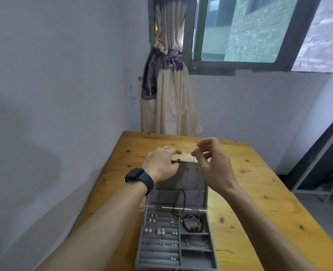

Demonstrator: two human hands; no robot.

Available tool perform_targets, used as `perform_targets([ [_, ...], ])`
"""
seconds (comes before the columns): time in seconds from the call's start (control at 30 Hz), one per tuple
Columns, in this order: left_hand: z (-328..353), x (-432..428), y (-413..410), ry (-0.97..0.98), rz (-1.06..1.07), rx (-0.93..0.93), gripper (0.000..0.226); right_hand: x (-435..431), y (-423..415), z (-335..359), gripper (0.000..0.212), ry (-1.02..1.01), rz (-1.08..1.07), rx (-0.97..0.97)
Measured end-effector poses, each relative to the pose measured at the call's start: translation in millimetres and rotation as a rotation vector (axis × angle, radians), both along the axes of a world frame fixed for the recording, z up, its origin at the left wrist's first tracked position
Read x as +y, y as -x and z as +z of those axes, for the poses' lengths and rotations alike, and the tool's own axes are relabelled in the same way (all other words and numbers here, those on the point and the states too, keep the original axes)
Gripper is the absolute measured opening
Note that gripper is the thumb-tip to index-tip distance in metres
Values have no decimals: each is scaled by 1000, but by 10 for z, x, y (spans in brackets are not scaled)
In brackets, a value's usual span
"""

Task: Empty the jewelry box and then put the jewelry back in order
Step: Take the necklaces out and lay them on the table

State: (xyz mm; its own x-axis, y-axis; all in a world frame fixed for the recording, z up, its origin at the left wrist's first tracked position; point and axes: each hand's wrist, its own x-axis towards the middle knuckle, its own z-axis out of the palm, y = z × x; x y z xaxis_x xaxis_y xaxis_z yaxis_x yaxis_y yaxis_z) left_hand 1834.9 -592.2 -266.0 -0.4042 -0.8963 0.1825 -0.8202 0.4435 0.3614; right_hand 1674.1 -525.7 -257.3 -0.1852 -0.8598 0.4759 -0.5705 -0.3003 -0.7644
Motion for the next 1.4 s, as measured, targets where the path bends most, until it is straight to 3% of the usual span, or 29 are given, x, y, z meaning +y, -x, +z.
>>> perform_targets([
  [0.2, 446, 219, 84, -264, -233, 431, 22, 220, 128, 379, 19, 141, -30, 45],
  [0.47, 846, 560, 227, -218, -290, 588, 23, 518, 240, 682, 19, 216, -81, -32],
  [0.53, 940, 642, 261, -214, -298, 591, 24, 644, 300, 669, 24, 147, -58, -145],
  [0.63, 1032, 806, 308, -222, -295, 637, 24, 884, 388, 521, 37, -158, 176, -303],
  [0.73, 1014, 992, 399, -300, -266, 722, 20, 1192, 427, 204, 33, -375, 329, -275],
  [1.17, -260, 1315, 1430, -879, 84, 1065, 10, 2570, 947, -1197, 31, -426, -92, -542],
  [1.3, -638, 1371, 1924, -1030, 167, 1093, 8, 2805, 1230, -1406, 28, -463, -269, -428],
  [1.4, -864, 1361, 2266, -971, 181, 1043, 14, 2907, 1445, -1480, 25, -506, -385, -237],
])
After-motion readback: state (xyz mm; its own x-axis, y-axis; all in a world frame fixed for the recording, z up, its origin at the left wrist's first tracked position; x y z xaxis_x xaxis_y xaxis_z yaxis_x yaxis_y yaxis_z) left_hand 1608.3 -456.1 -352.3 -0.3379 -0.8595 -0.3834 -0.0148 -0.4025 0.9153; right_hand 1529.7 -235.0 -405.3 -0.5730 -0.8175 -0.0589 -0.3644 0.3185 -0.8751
